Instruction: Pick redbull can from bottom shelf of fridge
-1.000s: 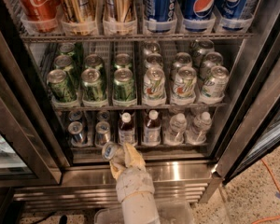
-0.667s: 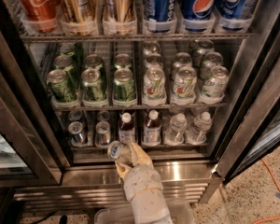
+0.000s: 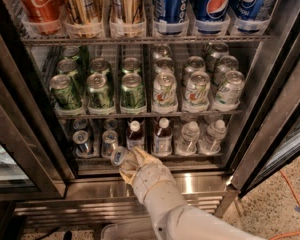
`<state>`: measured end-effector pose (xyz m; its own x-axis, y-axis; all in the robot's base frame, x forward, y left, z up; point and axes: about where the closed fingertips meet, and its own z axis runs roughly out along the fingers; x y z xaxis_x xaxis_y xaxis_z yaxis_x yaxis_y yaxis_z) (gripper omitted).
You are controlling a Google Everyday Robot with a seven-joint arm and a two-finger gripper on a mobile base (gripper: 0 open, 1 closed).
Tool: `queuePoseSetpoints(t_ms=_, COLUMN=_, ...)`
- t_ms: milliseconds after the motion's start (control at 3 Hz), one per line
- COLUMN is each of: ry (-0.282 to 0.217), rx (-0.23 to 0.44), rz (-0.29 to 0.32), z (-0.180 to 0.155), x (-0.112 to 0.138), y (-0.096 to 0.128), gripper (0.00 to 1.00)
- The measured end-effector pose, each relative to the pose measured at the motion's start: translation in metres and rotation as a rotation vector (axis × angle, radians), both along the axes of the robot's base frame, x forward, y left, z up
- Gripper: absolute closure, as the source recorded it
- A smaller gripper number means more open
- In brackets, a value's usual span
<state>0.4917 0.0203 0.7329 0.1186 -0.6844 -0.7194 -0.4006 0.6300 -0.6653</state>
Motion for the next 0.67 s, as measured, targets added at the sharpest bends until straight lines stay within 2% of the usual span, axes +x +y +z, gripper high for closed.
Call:
queuePoseSetpoints(t_ms=333, ry=0.085, rx=-0.051, rz=0.101, z=-0.0054, x=0.0026, y=0.0107, gripper=1.0)
queuePoseSetpoints(t_ms=667, ry=0.155, rx=-0.138, rz=0.185, z=-0.014, x=0.0007, y=0.01, gripper=1.0)
